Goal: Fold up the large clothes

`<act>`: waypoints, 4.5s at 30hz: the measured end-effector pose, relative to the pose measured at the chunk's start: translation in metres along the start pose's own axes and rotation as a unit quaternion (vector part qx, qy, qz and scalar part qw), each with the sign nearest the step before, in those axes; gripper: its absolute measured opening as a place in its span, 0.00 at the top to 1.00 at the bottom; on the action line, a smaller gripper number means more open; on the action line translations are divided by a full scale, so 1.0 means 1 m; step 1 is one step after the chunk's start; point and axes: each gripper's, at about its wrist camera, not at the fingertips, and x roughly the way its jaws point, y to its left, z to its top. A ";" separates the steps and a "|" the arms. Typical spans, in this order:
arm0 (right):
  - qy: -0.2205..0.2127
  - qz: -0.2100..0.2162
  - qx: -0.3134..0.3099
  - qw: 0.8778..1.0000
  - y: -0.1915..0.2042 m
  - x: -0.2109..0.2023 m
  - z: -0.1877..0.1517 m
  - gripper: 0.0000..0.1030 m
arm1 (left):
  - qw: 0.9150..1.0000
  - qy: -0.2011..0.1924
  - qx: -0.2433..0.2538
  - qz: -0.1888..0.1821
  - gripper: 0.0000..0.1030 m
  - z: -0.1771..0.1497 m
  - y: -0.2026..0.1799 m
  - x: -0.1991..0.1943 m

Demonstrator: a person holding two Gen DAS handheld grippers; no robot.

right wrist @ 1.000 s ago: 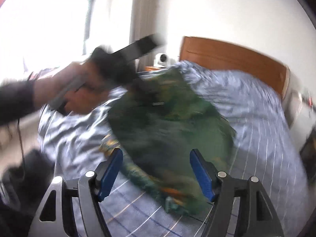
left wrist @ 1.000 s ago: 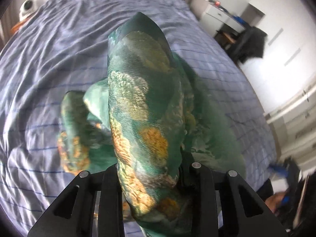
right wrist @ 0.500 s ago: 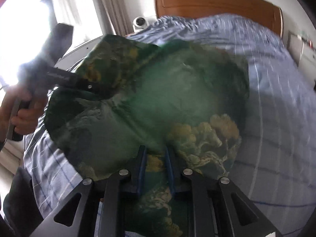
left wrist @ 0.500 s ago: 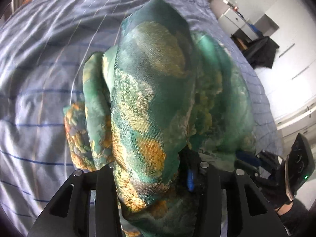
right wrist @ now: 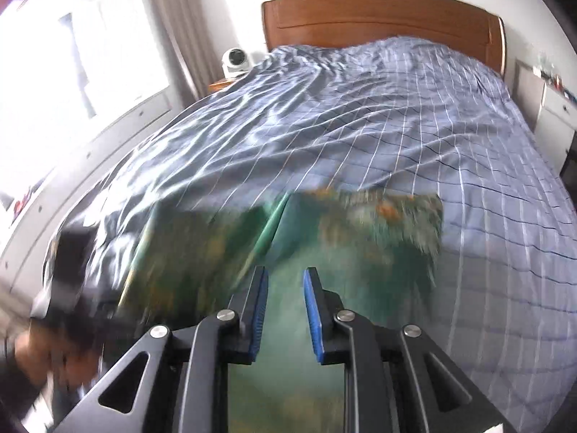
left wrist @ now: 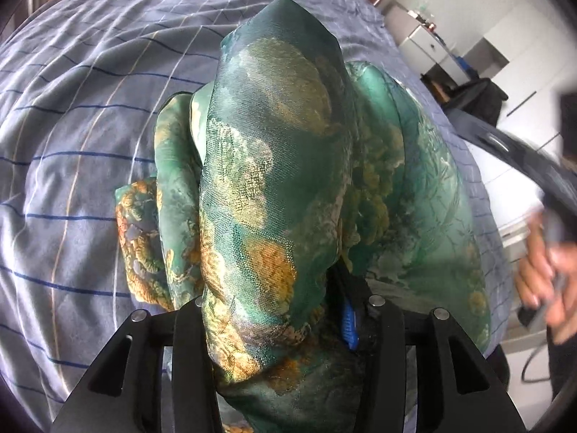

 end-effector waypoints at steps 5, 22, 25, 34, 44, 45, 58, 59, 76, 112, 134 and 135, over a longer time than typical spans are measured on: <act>0.107 -0.014 0.048 0.993 -0.025 0.110 -0.001 0.80 | 1.000 -0.001 0.002 0.011 0.57 -0.006 -0.002 0.003; 0.022 0.060 -0.026 0.998 -0.005 -0.072 -0.113 0.79 | 1.000 -0.001 -0.008 -0.006 0.54 -0.002 0.007 0.005; 0.033 0.043 -0.036 0.998 0.005 -0.073 -0.151 0.79 | 1.000 0.000 -0.009 -0.010 0.53 -0.003 0.007 0.005; 0.061 -0.025 -0.036 0.997 0.008 -0.027 -0.180 0.82 | 1.000 -0.008 -0.025 -0.012 0.50 -0.008 0.012 0.004; -0.061 -0.054 -0.064 0.995 0.041 -0.145 -0.182 0.11 | 0.982 -0.117 0.031 0.143 0.17 -0.034 -0.051 -0.093; -0.068 -0.059 -0.069 0.994 0.043 -0.150 -0.182 0.11 | 0.980 -0.125 0.034 0.152 0.17 -0.037 -0.056 -0.100; -0.079 -0.078 -0.068 0.992 0.043 -0.167 -0.188 0.11 | 0.964 -0.152 0.051 0.214 0.17 -0.042 -0.073 -0.129; -0.077 -0.078 -0.068 0.992 0.042 -0.168 -0.190 0.11 | 0.963 -0.151 0.052 0.218 0.17 -0.042 -0.074 -0.128; -0.045 -0.047 0.012 0.998 -0.005 -0.157 -0.176 0.11 | 0.994 0.004 -0.072 -0.086 0.17 0.001 0.011 -0.089; 0.104 0.186 0.168 0.963 -0.093 0.022 -0.132 0.09 | 0.985 0.063 -0.148 -0.068 0.00 -0.007 0.075 0.003; -0.062 0.009 -0.148 0.987 0.064 -0.039 -0.086 0.27 | 0.997 -0.066 -0.032 -0.028 0.44 0.023 -0.009 -0.075; -0.075 0.009 -0.148 0.986 0.061 -0.042 -0.074 0.27 | 0.997 -0.074 -0.027 -0.026 0.44 0.034 -0.012 -0.076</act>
